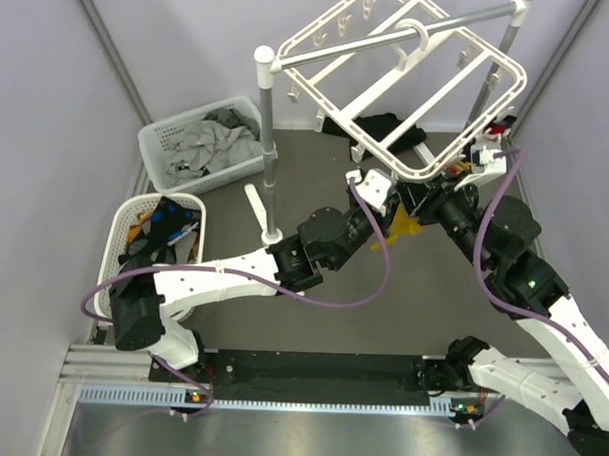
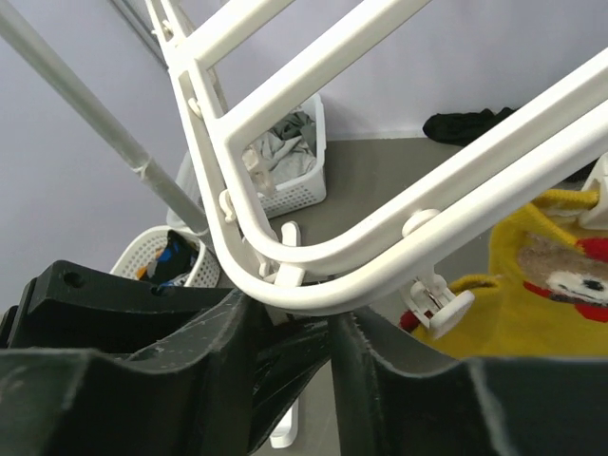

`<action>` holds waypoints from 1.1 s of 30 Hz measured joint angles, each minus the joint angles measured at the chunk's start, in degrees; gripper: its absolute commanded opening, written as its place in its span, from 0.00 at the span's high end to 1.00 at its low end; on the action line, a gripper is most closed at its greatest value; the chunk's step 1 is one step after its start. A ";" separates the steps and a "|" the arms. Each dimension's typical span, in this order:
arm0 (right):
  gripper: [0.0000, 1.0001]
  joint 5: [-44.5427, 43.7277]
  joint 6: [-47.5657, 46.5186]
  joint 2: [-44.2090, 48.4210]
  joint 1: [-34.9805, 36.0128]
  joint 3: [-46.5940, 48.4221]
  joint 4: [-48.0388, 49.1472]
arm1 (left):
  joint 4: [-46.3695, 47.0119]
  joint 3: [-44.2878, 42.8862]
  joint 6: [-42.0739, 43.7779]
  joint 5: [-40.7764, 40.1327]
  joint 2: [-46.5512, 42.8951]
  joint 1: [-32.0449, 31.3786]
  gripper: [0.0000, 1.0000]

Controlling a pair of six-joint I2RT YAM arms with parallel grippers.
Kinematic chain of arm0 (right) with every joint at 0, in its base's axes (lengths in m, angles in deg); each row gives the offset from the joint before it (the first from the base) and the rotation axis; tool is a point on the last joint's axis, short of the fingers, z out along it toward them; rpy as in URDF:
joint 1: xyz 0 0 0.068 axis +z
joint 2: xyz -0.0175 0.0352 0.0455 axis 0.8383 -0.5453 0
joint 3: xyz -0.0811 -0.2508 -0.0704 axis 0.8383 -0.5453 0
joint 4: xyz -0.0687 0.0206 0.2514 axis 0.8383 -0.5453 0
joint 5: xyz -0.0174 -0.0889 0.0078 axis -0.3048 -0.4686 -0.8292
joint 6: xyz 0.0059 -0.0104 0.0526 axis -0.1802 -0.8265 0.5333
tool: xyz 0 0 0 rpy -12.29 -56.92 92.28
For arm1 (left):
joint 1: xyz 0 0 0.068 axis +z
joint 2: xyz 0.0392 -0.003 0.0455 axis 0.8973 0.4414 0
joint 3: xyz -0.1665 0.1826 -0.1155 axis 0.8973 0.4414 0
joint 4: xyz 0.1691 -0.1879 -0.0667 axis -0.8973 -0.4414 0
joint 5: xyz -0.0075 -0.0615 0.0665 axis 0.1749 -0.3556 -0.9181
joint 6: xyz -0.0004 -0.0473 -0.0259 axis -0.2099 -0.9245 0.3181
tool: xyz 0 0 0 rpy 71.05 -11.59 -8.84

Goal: Clip the socks to the hanger
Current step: Open the clamp at the hanger.

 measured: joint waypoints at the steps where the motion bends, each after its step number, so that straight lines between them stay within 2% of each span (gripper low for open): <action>1: 0.75 0.00 -0.17 0.02 0.00 -0.02 0.09 | 0.02 0.00 0.15 0.00 0.00 0.00 0.97; 7: 0.90 0.57 -1.97 0.48 0.04 -0.02 0.04 | -0.37 0.00 2.32 2.05 -0.15 0.02 0.84; 11: 0.94 1.27 -3.34 0.83 0.04 -0.02 -0.17 | -1.79 0.00 3.69 4.85 -1.05 0.48 0.73; 12: 0.95 1.51 -3.56 0.83 0.04 -0.02 -0.11 | -2.43 0.02 3.80 6.08 -1.44 0.83 0.67; 14: 0.95 1.70 -4.26 0.85 0.04 -0.02 0.31 | -3.85 0.31 3.69 8.92 -2.36 1.70 0.60; 15: 0.95 1.62 -4.55 0.85 0.04 -0.02 0.57 | -4.66 0.70 3.32 11.04 -2.97 2.43 0.52; 19: 0.95 1.42 -5.95 0.74 0.02 -0.02 1.86 | -7.80 1.29 0.66 21.44 -4.52 6.05 0.32; 22: 0.95 1.60 -6.86 0.74 0.02 0.00 2.21 | -9.73 1.20 -1.53 28.85 -5.20 9.75 0.24; 33: 0.95 2.40 -8.35 0.74 0.02 0.00 2.93 | -9.57 0.94 -12.87 48.43 -5.16 19.23 0.22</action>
